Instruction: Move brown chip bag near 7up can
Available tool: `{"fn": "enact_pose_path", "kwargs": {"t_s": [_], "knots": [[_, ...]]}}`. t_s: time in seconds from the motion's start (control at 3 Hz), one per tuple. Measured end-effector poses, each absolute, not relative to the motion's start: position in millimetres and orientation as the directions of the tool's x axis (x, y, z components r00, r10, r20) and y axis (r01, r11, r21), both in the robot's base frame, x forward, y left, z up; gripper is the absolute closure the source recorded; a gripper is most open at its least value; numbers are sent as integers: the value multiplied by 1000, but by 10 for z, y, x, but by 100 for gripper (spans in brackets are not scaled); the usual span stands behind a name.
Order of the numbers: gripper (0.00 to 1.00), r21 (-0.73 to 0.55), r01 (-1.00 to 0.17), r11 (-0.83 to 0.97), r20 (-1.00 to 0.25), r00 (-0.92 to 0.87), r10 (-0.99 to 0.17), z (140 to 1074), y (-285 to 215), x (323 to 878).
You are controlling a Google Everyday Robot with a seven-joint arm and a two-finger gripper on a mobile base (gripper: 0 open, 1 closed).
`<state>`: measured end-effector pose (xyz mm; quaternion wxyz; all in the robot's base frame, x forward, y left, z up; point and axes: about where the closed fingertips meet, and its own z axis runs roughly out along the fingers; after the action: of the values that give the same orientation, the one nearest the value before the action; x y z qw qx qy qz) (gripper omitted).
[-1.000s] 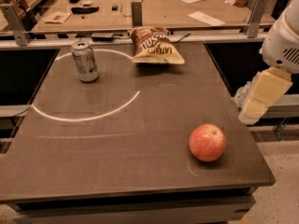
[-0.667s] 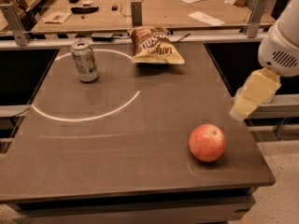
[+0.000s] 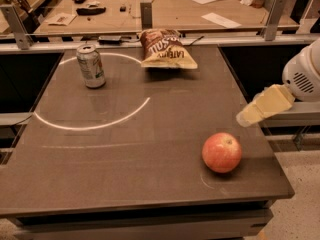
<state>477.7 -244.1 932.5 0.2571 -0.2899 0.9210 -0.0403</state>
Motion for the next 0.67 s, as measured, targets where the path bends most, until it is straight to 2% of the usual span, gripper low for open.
{"fn": "enact_pose_path", "kwargs": {"t_s": [0.33, 0.67], "knots": [[0, -168, -427, 889, -569, -694, -441, 9213, -2505, 4820], [0, -160, -374, 913, -670, -638, -379, 9226, -2561, 4934]]}}
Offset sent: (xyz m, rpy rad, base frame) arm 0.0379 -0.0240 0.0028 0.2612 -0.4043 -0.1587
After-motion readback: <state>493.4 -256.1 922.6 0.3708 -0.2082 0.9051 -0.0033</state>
